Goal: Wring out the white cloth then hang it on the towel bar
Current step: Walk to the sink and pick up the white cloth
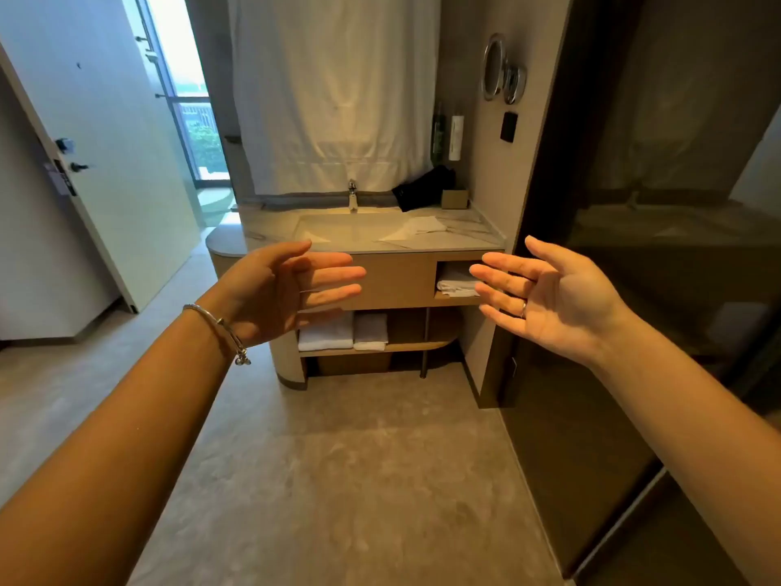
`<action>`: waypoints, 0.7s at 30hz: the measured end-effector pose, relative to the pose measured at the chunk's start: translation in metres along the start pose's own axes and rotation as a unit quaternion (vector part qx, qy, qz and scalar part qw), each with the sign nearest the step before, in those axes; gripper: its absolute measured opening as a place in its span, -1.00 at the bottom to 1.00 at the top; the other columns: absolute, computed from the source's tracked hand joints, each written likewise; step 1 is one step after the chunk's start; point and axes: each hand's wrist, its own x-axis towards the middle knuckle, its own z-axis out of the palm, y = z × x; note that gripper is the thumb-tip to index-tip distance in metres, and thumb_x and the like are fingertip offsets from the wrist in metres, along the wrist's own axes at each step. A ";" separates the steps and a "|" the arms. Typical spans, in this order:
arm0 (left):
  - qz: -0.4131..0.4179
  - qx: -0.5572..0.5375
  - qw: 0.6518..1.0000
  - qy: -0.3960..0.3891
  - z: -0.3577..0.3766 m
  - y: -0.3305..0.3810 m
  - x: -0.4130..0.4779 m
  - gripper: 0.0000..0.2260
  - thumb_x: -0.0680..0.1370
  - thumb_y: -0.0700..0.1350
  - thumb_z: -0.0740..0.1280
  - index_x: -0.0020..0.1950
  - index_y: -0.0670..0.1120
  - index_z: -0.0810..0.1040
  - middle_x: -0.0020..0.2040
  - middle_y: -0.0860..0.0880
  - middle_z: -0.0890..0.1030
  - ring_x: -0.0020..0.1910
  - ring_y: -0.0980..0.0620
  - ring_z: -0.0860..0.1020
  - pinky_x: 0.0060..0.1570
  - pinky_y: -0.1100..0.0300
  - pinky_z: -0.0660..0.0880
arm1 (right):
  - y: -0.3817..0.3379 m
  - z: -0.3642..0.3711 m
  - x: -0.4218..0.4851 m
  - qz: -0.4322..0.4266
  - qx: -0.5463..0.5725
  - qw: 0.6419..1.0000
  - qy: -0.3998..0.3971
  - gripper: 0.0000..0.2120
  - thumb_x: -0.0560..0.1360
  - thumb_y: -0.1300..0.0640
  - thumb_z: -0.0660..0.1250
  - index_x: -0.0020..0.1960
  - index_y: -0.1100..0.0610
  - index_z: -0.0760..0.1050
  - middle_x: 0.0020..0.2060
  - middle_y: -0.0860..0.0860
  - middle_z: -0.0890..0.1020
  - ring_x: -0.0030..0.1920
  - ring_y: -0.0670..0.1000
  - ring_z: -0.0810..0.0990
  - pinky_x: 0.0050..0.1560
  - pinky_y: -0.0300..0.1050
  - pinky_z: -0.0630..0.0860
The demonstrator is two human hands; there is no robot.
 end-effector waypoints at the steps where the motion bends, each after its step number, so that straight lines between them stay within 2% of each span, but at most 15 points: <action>1: -0.002 0.004 1.000 -0.004 -0.002 0.001 0.005 -0.63 0.52 0.11 0.12 -0.01 -0.02 0.66 0.07 -0.03 0.68 0.08 -0.04 0.63 -0.12 0.11 0.59 | 0.000 0.000 0.005 0.000 0.001 1.000 0.006 -0.64 0.51 -0.13 0.16 0.04 0.09 0.58 -0.05 0.05 0.72 -0.03 0.04 0.69 -0.10 -0.07 0.63; 4: -0.014 -0.010 1.000 0.003 -0.009 0.002 0.018 -0.65 0.51 0.10 0.15 -0.01 -0.03 0.67 0.07 -0.05 0.68 0.07 -0.05 0.63 -0.15 0.13 0.62 | 0.000 0.002 0.018 0.003 0.022 1.000 0.022 -0.65 0.51 -0.11 0.16 0.03 0.10 0.59 -0.05 0.06 0.72 -0.06 0.04 0.69 -0.11 -0.09 0.65; 9: -0.034 -0.017 0.999 -0.006 -0.024 -0.002 0.050 -0.65 0.52 0.09 0.14 0.02 -0.03 0.66 0.09 -0.05 0.68 0.09 -0.04 0.62 -0.09 0.10 0.60 | 0.003 0.004 0.043 0.021 0.023 0.999 0.033 -0.67 0.52 -0.08 0.17 0.01 0.11 0.59 -0.08 0.06 0.72 -0.08 0.03 0.70 -0.11 -0.06 0.63; 13: -0.055 -0.037 0.998 -0.008 -0.032 -0.008 0.081 -0.67 0.47 0.07 0.20 0.03 -0.06 0.65 0.08 -0.08 0.67 0.08 -0.06 0.63 -0.15 0.11 0.62 | 0.005 -0.004 0.068 0.039 0.009 0.998 0.052 -0.69 0.52 -0.06 0.18 -0.01 0.10 0.60 -0.10 0.05 0.72 -0.10 0.02 0.70 -0.12 -0.08 0.64; 17: -0.064 -0.044 0.997 0.020 -0.038 -0.013 0.103 -0.66 0.52 0.05 0.16 0.01 -0.07 0.66 0.07 -0.08 0.68 0.06 -0.04 0.63 -0.18 0.12 0.62 | 0.007 -0.017 0.090 0.054 0.005 0.997 0.055 -0.70 0.52 -0.04 0.18 -0.02 0.12 0.60 -0.11 0.06 0.73 -0.09 0.02 0.70 -0.06 -0.06 0.62; 21: -0.081 -0.051 0.995 0.038 -0.043 -0.033 0.119 -0.66 0.52 0.04 0.14 0.00 -0.06 0.67 0.07 -0.07 0.68 0.06 -0.04 0.63 -0.16 0.11 0.62 | 0.019 -0.030 0.112 0.081 0.005 0.996 0.037 -0.70 0.50 -0.03 0.21 -0.01 0.13 0.61 -0.10 0.06 0.73 -0.09 0.02 0.70 -0.09 -0.07 0.64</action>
